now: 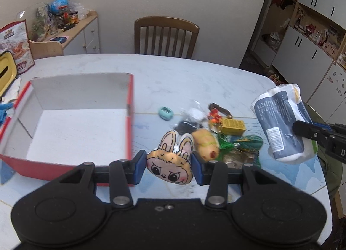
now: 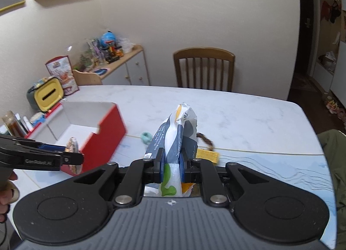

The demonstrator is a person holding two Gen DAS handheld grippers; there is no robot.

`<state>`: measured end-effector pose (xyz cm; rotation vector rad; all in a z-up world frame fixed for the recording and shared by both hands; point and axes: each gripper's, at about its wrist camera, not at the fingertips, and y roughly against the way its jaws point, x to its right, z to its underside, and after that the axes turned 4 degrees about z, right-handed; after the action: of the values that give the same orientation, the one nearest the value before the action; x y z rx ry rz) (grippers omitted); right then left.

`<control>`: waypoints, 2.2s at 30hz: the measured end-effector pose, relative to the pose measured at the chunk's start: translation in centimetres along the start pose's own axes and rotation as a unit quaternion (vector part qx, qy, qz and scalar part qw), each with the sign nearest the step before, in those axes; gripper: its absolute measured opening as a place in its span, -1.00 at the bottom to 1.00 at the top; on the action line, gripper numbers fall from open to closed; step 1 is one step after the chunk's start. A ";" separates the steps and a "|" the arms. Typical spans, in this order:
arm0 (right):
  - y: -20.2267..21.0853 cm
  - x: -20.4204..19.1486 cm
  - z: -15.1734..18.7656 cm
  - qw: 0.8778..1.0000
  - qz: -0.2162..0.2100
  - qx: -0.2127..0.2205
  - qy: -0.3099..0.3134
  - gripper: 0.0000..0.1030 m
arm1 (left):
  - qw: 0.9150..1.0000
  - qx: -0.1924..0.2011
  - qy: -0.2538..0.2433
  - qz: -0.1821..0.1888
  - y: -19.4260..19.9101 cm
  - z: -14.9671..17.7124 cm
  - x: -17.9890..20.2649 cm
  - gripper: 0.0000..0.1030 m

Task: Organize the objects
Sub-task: 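Carry the snack bag and bunny keychain over the cardboard box with both tools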

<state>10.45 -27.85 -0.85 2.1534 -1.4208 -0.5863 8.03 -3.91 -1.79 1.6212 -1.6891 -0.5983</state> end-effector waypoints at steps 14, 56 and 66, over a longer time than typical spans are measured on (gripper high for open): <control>-3.7 -12.7 -2.8 0.999 -0.032 0.003 0.022 -0.75 | 1.000 0.001 0.012 -0.016 1.3 -2.5 -10.3 -0.16; -22.1 -26.6 0.3 0.982 -0.026 -0.157 0.103 -0.75 | 0.981 -0.185 -0.016 -0.064 -12.4 -3.9 -24.0 -0.14; -23.1 -26.5 0.4 0.978 -0.024 -0.186 0.088 -0.75 | 0.975 -0.215 -0.007 -0.056 -13.6 -4.1 -24.5 -0.11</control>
<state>17.06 4.48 -13.11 1.8916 -1.0710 -0.6079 19.11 19.31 -13.52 1.4024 -1.3635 -0.9591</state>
